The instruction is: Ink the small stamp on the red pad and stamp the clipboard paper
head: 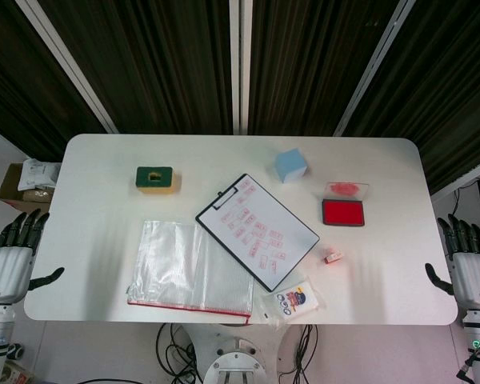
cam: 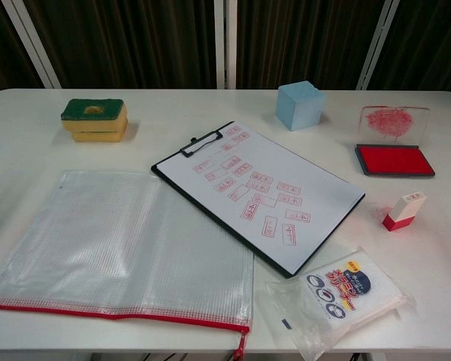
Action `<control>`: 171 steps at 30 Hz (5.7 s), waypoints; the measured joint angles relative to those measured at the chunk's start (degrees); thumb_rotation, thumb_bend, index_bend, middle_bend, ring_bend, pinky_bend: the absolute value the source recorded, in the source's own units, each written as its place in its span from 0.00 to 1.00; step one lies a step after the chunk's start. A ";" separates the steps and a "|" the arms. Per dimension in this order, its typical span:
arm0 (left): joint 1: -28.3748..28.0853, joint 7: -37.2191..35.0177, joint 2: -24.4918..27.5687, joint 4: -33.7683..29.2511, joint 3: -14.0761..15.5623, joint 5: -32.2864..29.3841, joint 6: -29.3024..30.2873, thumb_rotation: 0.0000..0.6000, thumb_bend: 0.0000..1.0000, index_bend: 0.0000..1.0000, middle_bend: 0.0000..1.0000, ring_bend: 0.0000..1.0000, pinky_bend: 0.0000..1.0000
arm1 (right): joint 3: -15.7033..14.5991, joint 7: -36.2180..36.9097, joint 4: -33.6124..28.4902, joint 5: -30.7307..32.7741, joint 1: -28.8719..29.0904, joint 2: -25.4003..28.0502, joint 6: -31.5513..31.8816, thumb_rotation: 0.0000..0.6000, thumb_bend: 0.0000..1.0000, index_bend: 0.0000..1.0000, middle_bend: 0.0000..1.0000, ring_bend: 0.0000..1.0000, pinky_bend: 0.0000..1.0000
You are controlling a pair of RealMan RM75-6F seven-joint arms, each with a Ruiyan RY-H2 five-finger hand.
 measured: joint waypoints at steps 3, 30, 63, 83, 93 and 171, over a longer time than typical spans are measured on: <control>-0.08 0.01 -0.07 -0.04 0.03 0.16 -0.11 0.92 0.09 0.06 0.04 0.03 0.15 | 0.02 0.08 0.22 0.26 0.12 -0.12 -0.43 1.00 0.22 0.00 0.00 0.00 0.00; -0.86 -0.49 -2.09 0.61 0.22 0.66 -1.24 0.93 0.09 0.06 0.04 0.03 0.15 | -0.86 -0.60 2.34 -6.03 5.23 -0.58 -5.06 1.00 0.22 0.03 0.18 0.57 0.82; -1.11 -1.12 -2.63 0.86 1.50 1.09 -2.90 0.94 0.09 0.07 0.04 0.03 0.15 | -2.98 -20.29 5.65 -1.46 18.16 -14.86 -23.86 1.00 0.23 0.19 0.27 0.67 0.92; -1.41 -2.28 -2.72 1.81 1.72 1.48 -3.37 0.95 0.09 0.08 0.04 0.03 0.15 | -3.70 -18.05 12.48 -1.09 18.52 -20.13 -21.80 1.00 0.25 0.35 0.38 0.69 0.93; -1.41 -2.10 -2.69 1.80 1.77 0.95 -3.73 0.95 0.09 0.08 0.04 0.03 0.15 | -4.54 -17.61 14.48 -1.12 18.89 -21.41 -22.30 1.00 0.26 0.38 0.39 0.69 0.93; -1.61 -5.20 -3.57 5.07 2.42 -0.66 -6.22 0.97 0.10 0.08 0.04 0.03 0.15 | 6.23 -10.62 23.72 14.80 29.89 -17.59 -36.79 1.00 0.36 0.66 0.60 0.72 0.93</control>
